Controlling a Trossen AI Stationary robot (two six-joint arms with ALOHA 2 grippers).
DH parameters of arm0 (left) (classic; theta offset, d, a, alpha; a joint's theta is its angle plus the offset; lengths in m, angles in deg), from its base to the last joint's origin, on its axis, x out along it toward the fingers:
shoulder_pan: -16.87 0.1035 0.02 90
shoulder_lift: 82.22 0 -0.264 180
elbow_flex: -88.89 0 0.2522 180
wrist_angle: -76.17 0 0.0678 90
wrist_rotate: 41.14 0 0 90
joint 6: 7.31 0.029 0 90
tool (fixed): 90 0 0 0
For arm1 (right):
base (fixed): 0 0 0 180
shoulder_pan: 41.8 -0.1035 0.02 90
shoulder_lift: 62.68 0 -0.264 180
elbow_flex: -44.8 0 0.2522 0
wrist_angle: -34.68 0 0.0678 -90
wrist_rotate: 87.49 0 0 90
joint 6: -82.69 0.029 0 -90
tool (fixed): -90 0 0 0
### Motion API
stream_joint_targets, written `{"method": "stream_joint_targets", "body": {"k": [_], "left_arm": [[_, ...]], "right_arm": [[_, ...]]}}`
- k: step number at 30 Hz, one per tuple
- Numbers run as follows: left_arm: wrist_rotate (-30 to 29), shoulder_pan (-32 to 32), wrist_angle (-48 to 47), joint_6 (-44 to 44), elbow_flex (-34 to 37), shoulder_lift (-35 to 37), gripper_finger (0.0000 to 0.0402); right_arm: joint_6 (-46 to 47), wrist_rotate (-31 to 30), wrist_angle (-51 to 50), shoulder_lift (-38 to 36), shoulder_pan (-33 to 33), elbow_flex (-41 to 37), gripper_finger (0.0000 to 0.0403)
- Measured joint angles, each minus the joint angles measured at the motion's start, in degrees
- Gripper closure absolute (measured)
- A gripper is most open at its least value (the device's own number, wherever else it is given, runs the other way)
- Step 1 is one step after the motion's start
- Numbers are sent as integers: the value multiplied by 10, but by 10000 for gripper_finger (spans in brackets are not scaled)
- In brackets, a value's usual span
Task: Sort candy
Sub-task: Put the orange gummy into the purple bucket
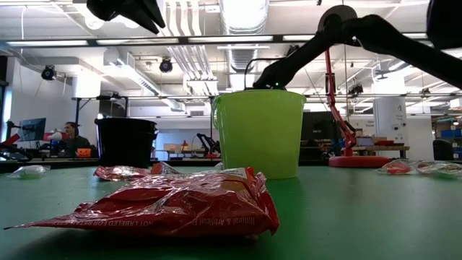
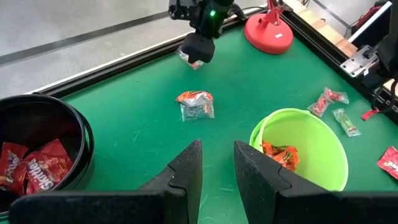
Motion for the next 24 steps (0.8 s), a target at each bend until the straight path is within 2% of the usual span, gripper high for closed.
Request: {"method": "stream_joint_targets", "body": {"k": [6,9,19,24], "left_arm": [[0,0,0,7,0,0,327],[0,0,0,7,0,0,327],[0,0,0,8,1,0,327],[1,0,0,8,1,0,327]], "right_arm": [[-24,-1,4,9,0,0,206],[-28,-2,2,10,0,0,237],[-53,0,-5,5,0,0,378],[-64,1,-17,-7,0,2,388]]}}
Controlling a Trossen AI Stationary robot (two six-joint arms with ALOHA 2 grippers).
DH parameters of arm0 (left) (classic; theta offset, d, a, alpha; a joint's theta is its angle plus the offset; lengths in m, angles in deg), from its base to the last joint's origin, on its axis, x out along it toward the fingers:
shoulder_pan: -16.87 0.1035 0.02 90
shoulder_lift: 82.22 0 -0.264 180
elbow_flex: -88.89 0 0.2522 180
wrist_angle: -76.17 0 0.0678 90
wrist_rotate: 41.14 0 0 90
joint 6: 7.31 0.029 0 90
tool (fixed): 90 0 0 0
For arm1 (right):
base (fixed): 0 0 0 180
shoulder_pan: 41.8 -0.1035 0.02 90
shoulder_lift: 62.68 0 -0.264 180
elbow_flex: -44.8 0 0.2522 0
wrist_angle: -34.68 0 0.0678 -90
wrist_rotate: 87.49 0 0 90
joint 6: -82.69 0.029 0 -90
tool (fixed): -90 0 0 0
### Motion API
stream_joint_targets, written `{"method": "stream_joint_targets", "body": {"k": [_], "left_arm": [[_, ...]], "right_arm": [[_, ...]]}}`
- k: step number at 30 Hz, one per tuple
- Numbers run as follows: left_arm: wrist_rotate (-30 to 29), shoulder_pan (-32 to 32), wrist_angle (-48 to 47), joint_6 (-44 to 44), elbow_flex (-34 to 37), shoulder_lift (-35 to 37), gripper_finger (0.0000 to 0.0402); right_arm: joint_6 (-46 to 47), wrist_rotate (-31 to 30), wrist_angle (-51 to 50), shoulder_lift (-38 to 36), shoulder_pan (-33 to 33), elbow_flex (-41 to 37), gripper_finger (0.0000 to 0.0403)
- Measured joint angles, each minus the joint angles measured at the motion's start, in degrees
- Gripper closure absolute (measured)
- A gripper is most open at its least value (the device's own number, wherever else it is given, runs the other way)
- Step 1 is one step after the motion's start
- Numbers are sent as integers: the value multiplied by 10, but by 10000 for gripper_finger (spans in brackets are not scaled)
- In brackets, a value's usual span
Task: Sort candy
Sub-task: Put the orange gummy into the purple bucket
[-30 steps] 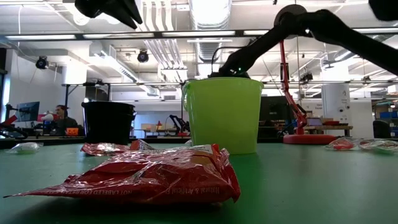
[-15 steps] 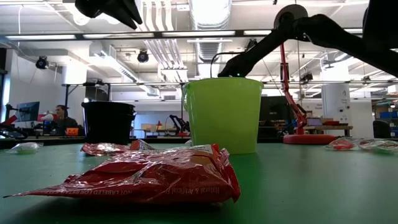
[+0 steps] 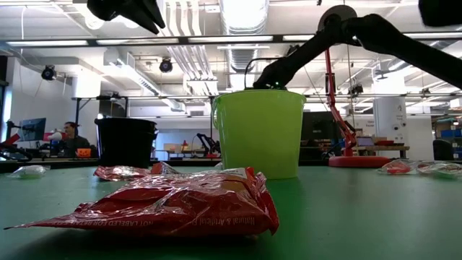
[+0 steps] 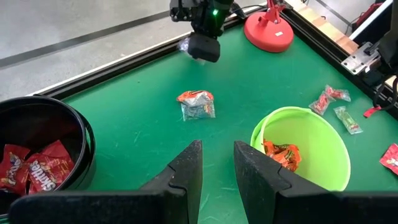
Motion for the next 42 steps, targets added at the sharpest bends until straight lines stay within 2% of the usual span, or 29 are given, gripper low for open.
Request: {"method": "stream_joint_targets", "body": {"k": [5,13,18,22,30,42], "left_arm": [[7,0,0,2,0,0,327],[102,0,2,29,0,0,335],[139,0,26,98,0,0,330],[167,0,43,153,-19,0,315],[171,-2,43,258,-61,0,283],[223,-2,40,324,-53,0,281]], "right_arm": [[-19,-1,-39,-20,0,22,389],[-26,1,-53,-90,-13,44,390],[-30,4,-54,-148,-34,45,390],[0,5,-57,-191,-56,45,390],[16,5,-65,-241,-127,45,390],[74,3,-43,-280,-264,44,390]]}}
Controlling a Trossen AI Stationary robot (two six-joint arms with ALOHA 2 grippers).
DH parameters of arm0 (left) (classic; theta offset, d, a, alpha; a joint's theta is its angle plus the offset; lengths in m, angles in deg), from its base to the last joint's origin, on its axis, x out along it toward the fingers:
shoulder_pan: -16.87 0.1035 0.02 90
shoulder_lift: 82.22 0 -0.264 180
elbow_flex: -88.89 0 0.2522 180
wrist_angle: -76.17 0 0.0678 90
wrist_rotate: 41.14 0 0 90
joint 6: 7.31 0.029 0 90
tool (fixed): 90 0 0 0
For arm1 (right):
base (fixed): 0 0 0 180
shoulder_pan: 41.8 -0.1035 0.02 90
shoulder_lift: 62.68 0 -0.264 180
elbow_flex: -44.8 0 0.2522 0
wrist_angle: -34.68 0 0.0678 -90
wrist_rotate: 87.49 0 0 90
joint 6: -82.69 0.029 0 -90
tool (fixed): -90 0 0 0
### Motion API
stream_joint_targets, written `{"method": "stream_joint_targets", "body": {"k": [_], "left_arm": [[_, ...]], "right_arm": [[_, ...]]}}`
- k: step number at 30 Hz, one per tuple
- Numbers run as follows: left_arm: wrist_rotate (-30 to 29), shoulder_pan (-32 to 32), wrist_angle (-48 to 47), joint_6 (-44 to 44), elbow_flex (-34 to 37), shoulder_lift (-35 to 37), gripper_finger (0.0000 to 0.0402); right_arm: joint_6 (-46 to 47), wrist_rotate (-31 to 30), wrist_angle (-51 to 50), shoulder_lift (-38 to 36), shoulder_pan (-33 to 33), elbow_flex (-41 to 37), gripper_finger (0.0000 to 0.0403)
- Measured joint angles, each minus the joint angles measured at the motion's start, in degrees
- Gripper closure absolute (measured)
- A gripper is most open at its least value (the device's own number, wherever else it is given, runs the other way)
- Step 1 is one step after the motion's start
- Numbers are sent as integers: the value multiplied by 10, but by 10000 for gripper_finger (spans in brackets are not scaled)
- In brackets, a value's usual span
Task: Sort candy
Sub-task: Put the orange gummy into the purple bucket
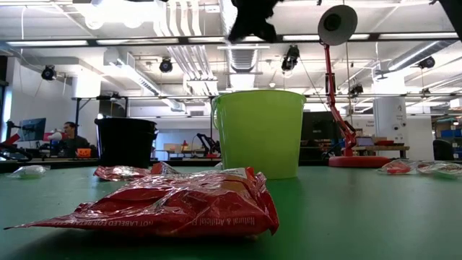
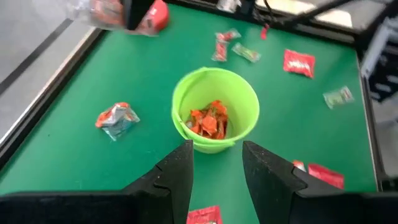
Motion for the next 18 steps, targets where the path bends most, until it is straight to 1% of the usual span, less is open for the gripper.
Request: {"method": "stream_joint_targets", "body": {"k": [3,8,14,18], "left_arm": [[22,0,0,23,6,0,281],[52,0,8,26,8,0,280],[124,0,47,24,8,0,280],[127,0,55,24,8,0,280]], "right_arm": [[11,0,2,-2,-39,0,390],[24,0,40,-2,-99,0,390],[24,1,109,-1,-152,0,390],[24,0,143,-1,-170,0,390]]}}
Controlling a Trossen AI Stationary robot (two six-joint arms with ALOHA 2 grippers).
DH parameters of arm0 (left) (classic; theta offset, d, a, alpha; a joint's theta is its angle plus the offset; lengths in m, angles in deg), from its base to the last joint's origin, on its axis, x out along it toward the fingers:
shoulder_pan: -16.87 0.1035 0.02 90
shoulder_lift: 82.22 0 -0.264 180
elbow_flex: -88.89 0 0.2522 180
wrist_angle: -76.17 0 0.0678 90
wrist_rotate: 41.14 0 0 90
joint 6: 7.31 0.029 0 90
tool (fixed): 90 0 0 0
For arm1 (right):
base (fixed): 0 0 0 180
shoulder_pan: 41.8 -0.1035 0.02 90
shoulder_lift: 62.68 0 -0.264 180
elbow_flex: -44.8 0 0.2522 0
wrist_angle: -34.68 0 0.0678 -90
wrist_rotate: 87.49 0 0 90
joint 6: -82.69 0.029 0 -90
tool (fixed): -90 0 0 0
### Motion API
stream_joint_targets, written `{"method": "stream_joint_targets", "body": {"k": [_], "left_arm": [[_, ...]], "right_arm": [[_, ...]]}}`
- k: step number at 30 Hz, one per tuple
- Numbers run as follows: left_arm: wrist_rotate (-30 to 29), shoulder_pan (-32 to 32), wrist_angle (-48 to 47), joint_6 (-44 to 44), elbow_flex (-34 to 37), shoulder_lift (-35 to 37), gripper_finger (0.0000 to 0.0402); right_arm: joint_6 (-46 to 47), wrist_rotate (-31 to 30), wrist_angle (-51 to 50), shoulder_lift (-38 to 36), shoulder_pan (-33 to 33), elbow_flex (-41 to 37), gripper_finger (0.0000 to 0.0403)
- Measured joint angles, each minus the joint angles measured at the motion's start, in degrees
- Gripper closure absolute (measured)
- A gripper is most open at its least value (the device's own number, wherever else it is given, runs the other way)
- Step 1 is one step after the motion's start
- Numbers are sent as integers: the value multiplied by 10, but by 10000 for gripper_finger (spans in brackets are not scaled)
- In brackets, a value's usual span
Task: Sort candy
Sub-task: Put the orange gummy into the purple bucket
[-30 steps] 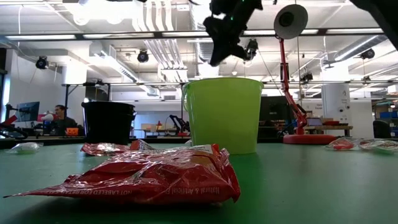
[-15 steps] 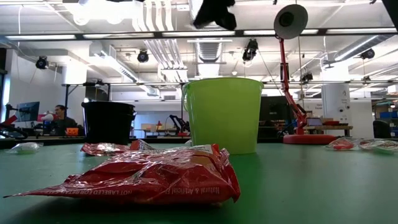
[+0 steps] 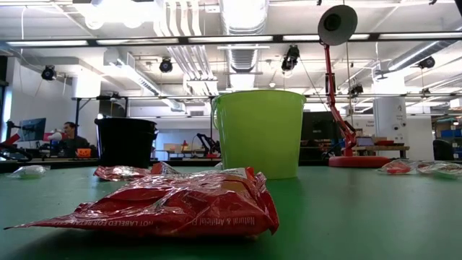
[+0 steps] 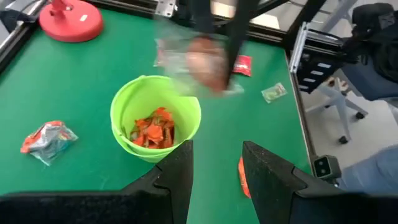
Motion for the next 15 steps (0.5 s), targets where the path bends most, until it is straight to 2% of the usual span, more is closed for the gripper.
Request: {"method": "stream_joint_targets", "body": {"k": [15], "left_arm": [[10,0,55,2,0,0,280]], "right_arm": [[18,-1,35,18,-10,0,390]]}}
